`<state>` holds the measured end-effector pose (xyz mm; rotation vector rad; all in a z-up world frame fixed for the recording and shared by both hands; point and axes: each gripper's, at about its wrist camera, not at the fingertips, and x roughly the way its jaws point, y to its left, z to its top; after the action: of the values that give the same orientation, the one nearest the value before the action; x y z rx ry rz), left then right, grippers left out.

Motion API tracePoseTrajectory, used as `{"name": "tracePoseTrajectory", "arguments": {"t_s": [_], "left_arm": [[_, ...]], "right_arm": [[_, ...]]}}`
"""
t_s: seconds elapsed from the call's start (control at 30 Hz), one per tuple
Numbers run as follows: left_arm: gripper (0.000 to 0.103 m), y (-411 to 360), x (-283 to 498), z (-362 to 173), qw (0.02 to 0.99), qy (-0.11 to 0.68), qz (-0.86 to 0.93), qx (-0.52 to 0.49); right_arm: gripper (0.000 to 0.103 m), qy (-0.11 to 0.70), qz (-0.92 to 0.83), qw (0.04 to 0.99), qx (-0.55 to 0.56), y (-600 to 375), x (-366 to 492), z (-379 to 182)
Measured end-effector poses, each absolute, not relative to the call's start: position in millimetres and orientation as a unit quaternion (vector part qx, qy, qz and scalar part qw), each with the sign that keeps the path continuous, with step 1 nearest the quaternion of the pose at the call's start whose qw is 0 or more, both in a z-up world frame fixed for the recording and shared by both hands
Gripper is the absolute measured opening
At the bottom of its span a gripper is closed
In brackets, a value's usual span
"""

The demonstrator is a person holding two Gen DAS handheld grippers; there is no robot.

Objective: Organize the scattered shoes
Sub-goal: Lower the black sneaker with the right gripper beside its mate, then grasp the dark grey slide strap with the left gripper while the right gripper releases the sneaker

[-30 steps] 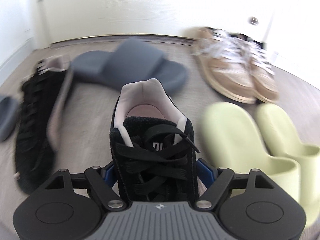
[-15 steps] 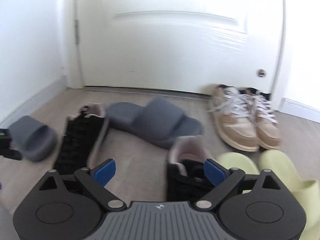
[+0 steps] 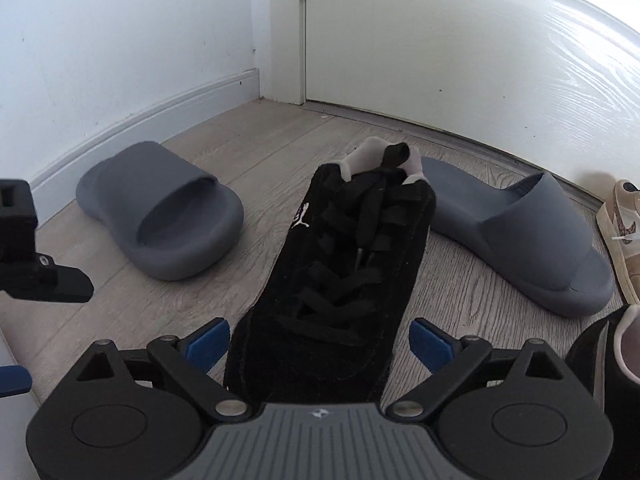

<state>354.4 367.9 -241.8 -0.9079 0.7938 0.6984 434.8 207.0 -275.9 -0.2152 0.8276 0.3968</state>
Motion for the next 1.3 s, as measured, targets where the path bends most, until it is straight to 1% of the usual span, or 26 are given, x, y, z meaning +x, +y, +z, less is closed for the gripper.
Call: {"name": "tracePoseTrajectory", "arguments": {"t_s": [0.07,0.13,0.2,0.33,0.57,0.97,1.13,1.2,1.3], "left_arm": [[0.088,368,354,-243,0.766,0.368,0.318,-0.421],[0.088,369,354,-243,0.764,0.368,0.316,-0.425],[0.088,368,354,-243,0.765,0.368,0.317,-0.423],[0.088,366,355,-242,0.768,0.369,0.316,-0.417],[0.088,364,357,-242,0.772,0.371,0.311,-0.412],[0.088,357,361,-239,0.782,0.378,0.317,-0.382],[0.088,348,370,-239,0.79,0.39,0.322,-0.348],[0.088,346,378,-236,0.795,0.392,0.329,-0.327],[0.089,347,396,-229,0.81,0.383,0.347,-0.278]], "right_arm": [[0.096,0.404,0.19,0.891,-0.089,204,435,-278],[0.089,0.407,0.188,0.891,-0.072,199,434,-278],[0.086,0.408,0.177,0.894,-0.061,193,430,-278],[0.083,0.406,0.153,0.9,-0.05,181,416,-279],[0.083,0.423,0.109,0.899,-0.038,140,384,-272],[0.082,0.45,0.112,0.885,-0.038,91,350,-266],[0.083,0.454,0.12,0.882,-0.045,86,342,-266],[0.084,0.468,0.128,0.873,-0.044,83,342,-263],[0.085,0.487,0.151,0.861,-0.012,69,336,-249]]}}
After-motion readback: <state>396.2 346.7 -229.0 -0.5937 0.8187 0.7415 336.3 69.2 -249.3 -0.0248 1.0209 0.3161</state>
